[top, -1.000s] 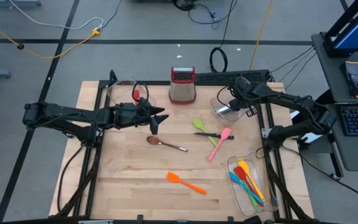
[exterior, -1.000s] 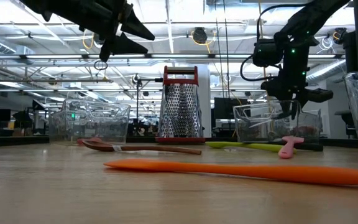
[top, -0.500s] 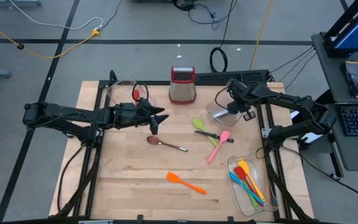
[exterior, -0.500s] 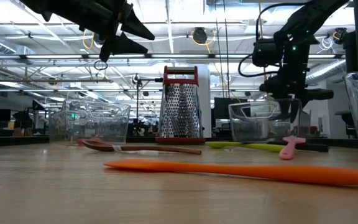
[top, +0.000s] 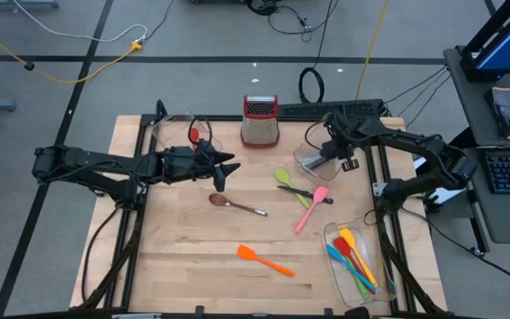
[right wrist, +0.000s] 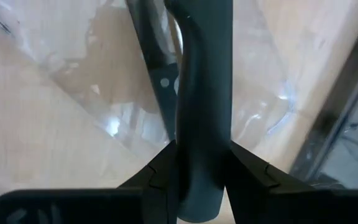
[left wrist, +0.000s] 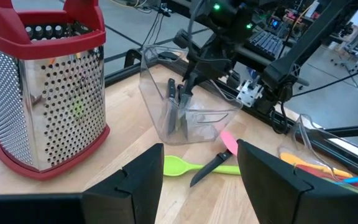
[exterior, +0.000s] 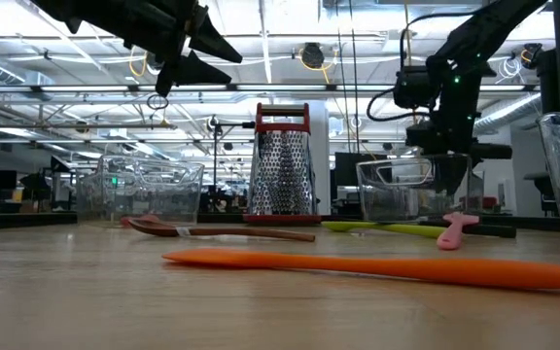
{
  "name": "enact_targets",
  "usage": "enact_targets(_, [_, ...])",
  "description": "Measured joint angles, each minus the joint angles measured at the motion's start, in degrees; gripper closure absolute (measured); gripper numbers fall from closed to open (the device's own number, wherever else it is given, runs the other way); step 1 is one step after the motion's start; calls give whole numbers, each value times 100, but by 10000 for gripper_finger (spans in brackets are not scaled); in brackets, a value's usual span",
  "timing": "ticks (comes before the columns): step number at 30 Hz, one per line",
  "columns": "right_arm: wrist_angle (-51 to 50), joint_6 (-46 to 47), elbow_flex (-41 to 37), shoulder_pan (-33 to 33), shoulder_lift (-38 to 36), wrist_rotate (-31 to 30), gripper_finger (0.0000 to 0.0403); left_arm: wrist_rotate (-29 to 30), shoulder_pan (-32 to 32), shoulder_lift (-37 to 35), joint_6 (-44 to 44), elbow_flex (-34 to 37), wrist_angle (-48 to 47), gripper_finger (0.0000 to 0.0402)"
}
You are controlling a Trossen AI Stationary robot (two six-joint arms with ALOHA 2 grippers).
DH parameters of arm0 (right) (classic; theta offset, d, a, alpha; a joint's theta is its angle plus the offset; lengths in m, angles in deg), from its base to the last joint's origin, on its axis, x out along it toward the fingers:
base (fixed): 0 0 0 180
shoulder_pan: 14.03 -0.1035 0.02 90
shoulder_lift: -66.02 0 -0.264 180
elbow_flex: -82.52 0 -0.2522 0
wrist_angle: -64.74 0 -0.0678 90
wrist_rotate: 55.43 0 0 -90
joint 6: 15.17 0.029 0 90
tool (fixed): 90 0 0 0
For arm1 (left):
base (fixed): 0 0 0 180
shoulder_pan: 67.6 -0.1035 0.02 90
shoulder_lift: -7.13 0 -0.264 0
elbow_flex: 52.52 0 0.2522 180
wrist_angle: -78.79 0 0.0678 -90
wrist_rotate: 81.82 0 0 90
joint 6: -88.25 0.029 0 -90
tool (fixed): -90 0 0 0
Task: Pick & Place Kitchen Items
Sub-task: Put the silver kitchen knife into the top right transparent bin
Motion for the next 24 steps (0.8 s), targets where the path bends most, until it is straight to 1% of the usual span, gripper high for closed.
enact_targets(5, [203,137,0,165,218,-3,317,0,1,0,-13,-2,-66,195])
enact_targets(11, [202,139,0,179,243,6,305,2,0,0,-94,-2,-140,195])
enact_targets(17, [219,350,0,179,243,-10,303,2,2,0,-84,-2,-140,194])
enact_targets(22, [307,357,0,179,243,-39,285,2,0,0,-83,-2,-140,195])
enact_targets(24, [365,410,0,177,243,-179,276,2,1,0,-81,-2,-140,194])
